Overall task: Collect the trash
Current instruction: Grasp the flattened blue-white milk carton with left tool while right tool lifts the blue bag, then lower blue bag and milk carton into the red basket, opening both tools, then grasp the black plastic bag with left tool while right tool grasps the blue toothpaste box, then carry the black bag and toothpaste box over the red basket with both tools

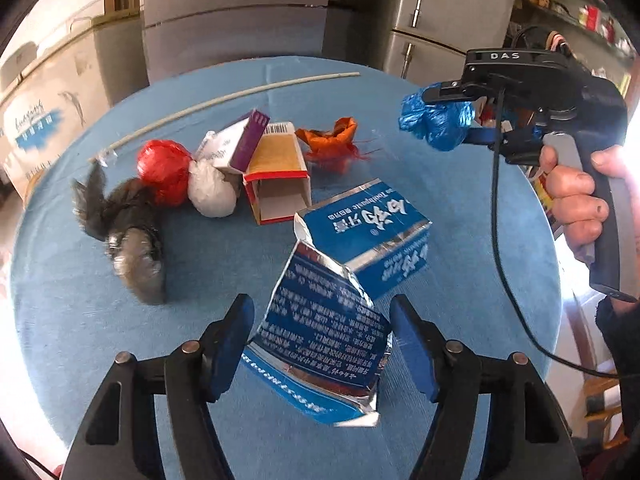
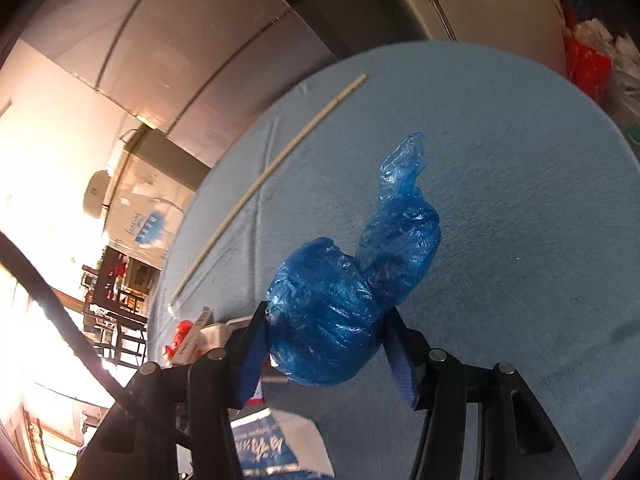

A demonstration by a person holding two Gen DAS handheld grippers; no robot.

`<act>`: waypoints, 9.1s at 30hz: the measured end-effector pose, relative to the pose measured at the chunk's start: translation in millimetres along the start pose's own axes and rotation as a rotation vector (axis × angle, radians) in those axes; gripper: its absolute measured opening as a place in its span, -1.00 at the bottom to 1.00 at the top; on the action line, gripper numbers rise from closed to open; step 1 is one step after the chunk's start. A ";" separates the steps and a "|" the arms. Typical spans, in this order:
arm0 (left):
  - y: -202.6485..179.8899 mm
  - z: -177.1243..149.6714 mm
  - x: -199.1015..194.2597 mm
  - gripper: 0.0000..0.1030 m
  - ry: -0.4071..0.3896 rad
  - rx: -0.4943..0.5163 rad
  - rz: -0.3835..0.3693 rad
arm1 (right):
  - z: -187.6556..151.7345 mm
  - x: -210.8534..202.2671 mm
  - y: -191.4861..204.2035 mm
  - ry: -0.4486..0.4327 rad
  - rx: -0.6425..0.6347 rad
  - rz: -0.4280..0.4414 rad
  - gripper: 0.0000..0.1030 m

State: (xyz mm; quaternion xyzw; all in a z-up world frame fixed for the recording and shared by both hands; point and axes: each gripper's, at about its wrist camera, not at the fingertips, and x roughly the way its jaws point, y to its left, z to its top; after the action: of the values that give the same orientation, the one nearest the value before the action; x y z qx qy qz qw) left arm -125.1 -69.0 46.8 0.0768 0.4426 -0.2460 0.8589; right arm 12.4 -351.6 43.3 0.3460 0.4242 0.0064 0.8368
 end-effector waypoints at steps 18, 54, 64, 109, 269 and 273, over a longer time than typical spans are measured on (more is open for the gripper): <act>-9.3 5.8 -65.2 0.20 -0.116 -0.090 0.178 | -68.8 -108.7 29.8 -0.073 -0.186 0.185 0.11; 1.4 -24.4 -246.7 0.20 -0.353 -0.138 0.440 | -184.4 -187.7 111.7 0.020 -0.599 0.326 0.11; 40.3 -57.5 -286.0 0.20 -0.372 -0.208 0.518 | -219.5 -178.5 149.6 0.112 -0.742 0.367 0.11; 204.5 -295.1 -204.6 0.34 -0.116 -0.685 0.184 | -389.1 83.7 276.7 0.798 -0.856 0.286 0.30; 157.7 -107.3 -116.8 -0.22 -0.004 -0.538 0.628 | -180.8 36.4 218.6 0.261 -0.785 0.403 0.26; 160.2 -128.3 -121.5 -0.22 0.002 -0.569 0.627 | -191.0 44.3 227.6 0.289 -0.801 0.423 0.26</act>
State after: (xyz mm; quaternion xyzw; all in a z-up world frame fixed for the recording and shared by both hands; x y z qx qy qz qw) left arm -198.4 157.8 53.4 -0.0321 0.4490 0.1590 0.8787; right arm -31.3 -55.5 68.6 0.0705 0.4206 0.3879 0.8171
